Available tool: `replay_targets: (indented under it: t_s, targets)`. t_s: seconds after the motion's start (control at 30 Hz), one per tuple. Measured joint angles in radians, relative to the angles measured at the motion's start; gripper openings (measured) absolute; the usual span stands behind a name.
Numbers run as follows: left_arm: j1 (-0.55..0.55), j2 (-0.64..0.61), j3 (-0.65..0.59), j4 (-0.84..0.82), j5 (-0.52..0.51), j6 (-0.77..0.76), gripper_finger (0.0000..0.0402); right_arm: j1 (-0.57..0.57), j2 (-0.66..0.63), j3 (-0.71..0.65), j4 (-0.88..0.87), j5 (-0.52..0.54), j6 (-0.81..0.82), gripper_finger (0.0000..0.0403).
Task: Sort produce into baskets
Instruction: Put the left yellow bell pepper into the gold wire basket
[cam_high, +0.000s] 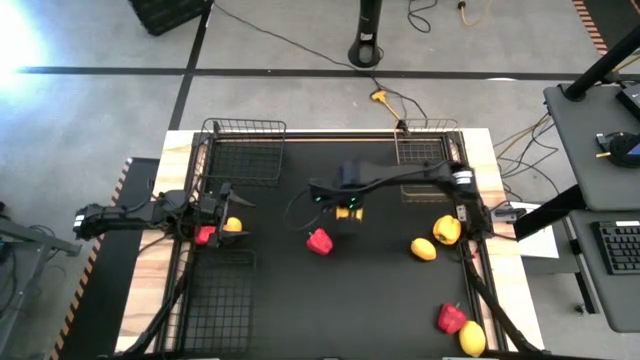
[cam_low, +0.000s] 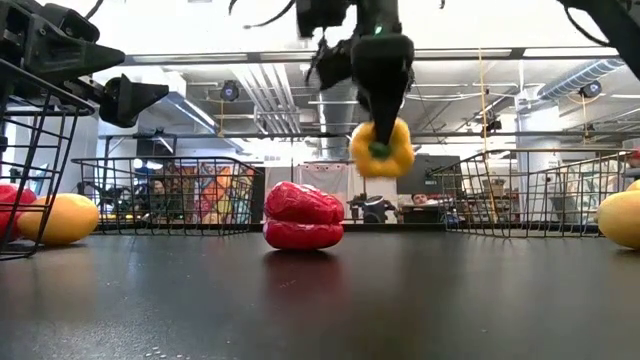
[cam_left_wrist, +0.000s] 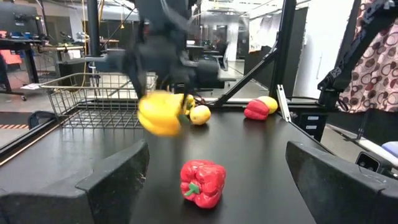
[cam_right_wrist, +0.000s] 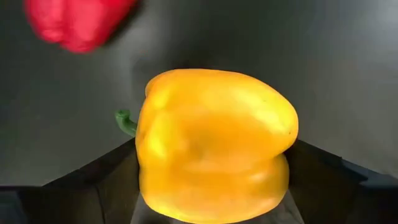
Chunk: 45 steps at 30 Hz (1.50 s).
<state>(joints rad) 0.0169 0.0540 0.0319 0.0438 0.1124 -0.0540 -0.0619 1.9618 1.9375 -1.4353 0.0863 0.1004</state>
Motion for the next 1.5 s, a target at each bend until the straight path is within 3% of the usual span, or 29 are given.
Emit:
replay_targets:
  t_s: [0.23,0.47,0.67,1.0,1.13,1.37,1.5]
  targets:
    - [0.0,0.0,0.0,0.0,0.0,0.0,0.0361,-0.079,-0.341,-0.211,-0.084,0.355,0.285,0.0323]
    - [0.0,0.0,0.0,0.0,0.0,0.0,0.0361,-0.236,-0.7,-0.524,-0.075,0.393,0.812,0.0322]
    - [0.0,0.0,0.0,0.0,0.0,0.0,0.0361,-0.335,-0.872,-0.753,0.035,0.398,1.031,0.0322]
    - [0.0,0.0,0.0,0.0,0.0,0.0,0.0361,-0.419,-0.86,-0.969,0.247,0.276,1.082,0.0323]
    - [0.0,0.0,0.0,0.0,0.0,0.0,0.0361,-0.515,-0.813,-0.984,0.279,0.254,1.074,0.0325]
    - [0.0,0.0,0.0,0.0,0.0,0.0,0.0361,-0.729,-0.731,-0.98,0.299,0.067,0.991,0.0326]
    - [0.0,0.0,0.0,0.0,0.0,0.0,0.0361,-0.782,-0.683,-0.983,0.303,0.041,0.974,0.0326]
